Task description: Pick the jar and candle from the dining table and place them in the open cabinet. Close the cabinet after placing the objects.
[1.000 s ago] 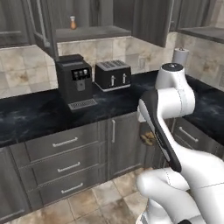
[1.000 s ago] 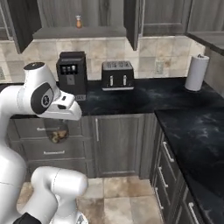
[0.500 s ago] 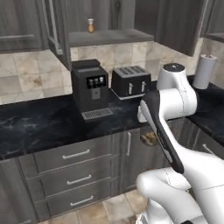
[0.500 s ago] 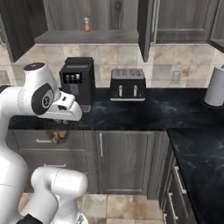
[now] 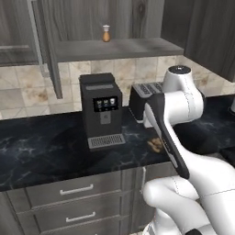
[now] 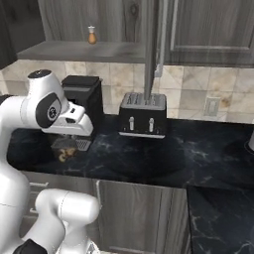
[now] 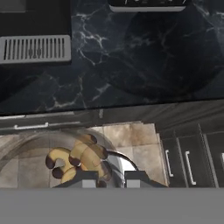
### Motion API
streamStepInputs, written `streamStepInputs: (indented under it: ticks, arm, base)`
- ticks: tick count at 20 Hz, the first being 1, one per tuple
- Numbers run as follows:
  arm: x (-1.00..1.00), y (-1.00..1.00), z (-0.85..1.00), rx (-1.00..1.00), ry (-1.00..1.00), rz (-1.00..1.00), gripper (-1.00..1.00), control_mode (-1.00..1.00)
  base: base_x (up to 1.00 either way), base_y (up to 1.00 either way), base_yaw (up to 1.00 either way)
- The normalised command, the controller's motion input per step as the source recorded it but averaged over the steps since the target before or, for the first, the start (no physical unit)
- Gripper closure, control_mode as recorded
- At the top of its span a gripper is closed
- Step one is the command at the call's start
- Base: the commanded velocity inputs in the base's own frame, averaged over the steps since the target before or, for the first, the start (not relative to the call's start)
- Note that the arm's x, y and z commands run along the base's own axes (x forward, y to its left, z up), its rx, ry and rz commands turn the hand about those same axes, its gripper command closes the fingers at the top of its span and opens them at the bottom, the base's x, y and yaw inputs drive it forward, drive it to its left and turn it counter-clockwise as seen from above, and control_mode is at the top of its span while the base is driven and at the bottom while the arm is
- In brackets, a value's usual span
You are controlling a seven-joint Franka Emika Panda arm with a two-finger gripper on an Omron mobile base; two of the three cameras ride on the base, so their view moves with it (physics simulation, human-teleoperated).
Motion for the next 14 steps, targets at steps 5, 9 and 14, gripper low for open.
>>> streamStepInputs:
  ticks: [5,9,14]
  arm:
    - [0.0,0.0,0.0,0.0,0.0,0.0,1.0,1.0]
    - [0.0,0.0,0.0,0.0,0.0,0.0,1.0,1.0]
    - [0.2,0.0,0.07,-0.01,-0.02,0.1,1.0,-1.0]
  base:
    - [0.03,0.0,0.0]
    - [0.36,0.0,0.01]
    - [0.07,0.0,0.02]
